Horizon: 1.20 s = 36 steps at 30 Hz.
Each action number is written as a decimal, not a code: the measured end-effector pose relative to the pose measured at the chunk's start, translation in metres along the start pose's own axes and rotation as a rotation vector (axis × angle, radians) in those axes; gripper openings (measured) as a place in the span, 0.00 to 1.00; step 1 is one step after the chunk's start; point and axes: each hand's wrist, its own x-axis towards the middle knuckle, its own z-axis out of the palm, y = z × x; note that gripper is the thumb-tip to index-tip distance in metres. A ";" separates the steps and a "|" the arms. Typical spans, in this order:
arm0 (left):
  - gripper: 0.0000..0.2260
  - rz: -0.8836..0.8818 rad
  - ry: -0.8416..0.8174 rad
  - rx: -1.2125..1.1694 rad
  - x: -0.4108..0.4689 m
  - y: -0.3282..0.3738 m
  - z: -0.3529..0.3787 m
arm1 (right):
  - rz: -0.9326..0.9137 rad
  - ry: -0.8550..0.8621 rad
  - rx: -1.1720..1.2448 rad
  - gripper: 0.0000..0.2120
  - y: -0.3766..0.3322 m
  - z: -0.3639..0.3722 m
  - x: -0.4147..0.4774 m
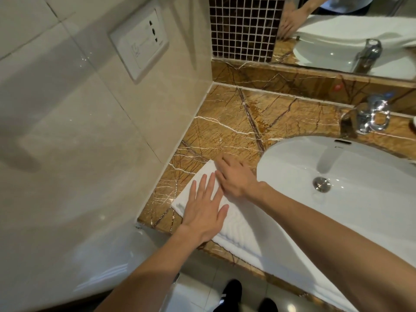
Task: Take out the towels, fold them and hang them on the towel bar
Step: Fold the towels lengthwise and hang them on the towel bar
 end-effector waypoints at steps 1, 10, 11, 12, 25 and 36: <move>0.28 -0.003 -0.021 0.011 0.001 0.001 0.004 | -0.028 -0.011 -0.047 0.27 0.002 0.004 -0.001; 0.31 -0.075 -0.063 0.029 0.001 -0.005 0.024 | 0.009 -0.037 -0.140 0.32 0.011 0.023 0.010; 0.32 -0.076 -0.069 0.031 0.002 -0.005 0.024 | 0.019 -0.034 -0.138 0.32 0.011 0.024 0.012; 0.32 -0.075 -0.071 0.033 0.002 -0.005 0.024 | 0.032 -0.040 -0.133 0.33 0.010 0.023 0.013; 0.32 0.004 -0.008 -0.032 0.005 0.042 0.004 | 0.297 0.102 0.135 0.20 0.081 -0.020 -0.082; 0.31 0.094 0.001 0.027 0.004 0.103 0.030 | 0.507 -0.194 0.477 0.21 0.133 -0.010 -0.150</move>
